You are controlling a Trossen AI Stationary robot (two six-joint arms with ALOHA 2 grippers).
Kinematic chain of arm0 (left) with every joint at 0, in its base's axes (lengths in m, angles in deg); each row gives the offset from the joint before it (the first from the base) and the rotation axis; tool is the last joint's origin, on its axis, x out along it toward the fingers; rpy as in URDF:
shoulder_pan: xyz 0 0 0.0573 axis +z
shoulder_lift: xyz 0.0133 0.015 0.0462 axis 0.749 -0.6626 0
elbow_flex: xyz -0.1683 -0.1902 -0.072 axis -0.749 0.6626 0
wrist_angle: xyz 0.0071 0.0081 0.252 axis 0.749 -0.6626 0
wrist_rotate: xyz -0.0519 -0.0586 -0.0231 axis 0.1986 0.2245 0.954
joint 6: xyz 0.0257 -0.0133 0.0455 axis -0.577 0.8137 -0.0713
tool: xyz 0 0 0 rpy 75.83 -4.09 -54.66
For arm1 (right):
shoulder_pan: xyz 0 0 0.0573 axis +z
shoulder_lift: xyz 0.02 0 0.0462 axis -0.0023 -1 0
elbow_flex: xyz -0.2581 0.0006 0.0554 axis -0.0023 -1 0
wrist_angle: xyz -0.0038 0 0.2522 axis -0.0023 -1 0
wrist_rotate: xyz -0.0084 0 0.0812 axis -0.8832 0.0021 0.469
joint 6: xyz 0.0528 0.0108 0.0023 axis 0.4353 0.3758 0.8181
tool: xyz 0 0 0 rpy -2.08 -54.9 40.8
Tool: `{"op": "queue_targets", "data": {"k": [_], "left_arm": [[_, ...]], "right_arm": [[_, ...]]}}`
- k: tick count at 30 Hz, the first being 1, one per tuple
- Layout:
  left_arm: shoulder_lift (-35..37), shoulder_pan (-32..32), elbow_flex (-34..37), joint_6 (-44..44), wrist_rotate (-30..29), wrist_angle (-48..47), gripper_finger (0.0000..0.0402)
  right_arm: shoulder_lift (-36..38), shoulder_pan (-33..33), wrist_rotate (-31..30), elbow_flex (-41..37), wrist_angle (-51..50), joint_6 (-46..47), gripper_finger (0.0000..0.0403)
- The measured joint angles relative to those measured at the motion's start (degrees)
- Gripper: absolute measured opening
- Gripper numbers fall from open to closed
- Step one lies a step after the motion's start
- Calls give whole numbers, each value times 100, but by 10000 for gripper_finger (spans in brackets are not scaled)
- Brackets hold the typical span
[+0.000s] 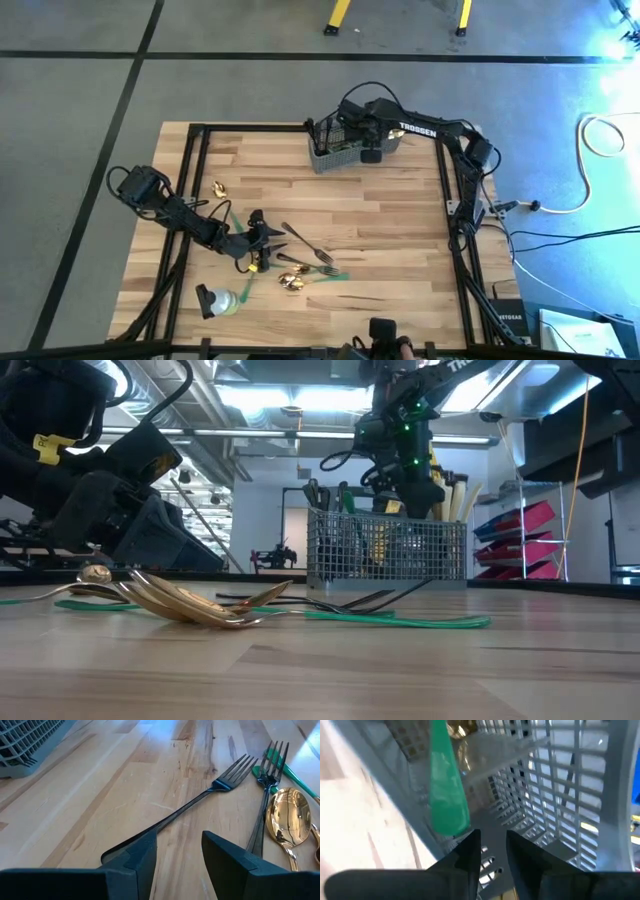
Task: Sort silverware
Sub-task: Put the green spoon into the gray organizer
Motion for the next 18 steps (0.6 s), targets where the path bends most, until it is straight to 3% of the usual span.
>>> {"op": "queue_targets", "data": {"k": [6, 18], "left_arm": [[0, -2, 0, 27, 0, -4, 141], [0, -2, 0, 29, 0, -42, 141]], "right_arm": [[64, 58, 677, 22, 127, -14, 76], [64, 78, 1088, 22, 444, -21, 76]]}}
